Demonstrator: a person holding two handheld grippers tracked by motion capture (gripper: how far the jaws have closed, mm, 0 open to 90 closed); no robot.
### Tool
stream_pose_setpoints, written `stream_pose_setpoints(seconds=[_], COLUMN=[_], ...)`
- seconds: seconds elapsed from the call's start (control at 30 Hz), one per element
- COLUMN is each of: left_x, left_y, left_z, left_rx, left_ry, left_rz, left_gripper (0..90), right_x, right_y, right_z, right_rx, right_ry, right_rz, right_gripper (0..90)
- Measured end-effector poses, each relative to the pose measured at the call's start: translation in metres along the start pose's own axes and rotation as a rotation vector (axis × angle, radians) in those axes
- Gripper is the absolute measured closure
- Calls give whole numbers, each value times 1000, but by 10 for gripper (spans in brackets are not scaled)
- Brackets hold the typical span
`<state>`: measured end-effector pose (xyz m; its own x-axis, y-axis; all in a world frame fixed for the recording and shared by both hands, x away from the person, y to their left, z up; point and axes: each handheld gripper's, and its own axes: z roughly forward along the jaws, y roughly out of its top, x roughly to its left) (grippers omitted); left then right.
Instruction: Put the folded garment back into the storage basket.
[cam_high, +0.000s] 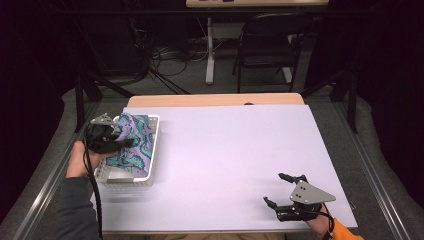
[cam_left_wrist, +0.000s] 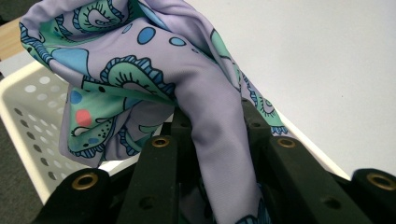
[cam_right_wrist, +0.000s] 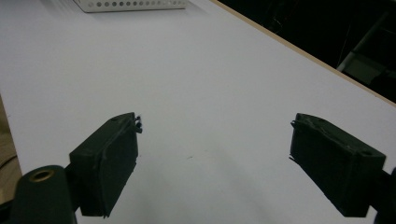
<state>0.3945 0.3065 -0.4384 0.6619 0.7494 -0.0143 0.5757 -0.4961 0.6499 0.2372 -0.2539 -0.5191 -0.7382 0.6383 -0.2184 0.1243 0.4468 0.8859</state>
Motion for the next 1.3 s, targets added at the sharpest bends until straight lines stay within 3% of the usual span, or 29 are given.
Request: stream_pose_setpoints(seconds=[1.3], left_x=[2], left_y=[-3], left_z=[29], left_rx=[86], left_ry=[2], left_rz=[-29], left_gripper=[731], right_x=[0], right_y=[0], right_z=[0], right_rx=[1], right_ry=[0], right_rz=[0], right_gripper=[146])
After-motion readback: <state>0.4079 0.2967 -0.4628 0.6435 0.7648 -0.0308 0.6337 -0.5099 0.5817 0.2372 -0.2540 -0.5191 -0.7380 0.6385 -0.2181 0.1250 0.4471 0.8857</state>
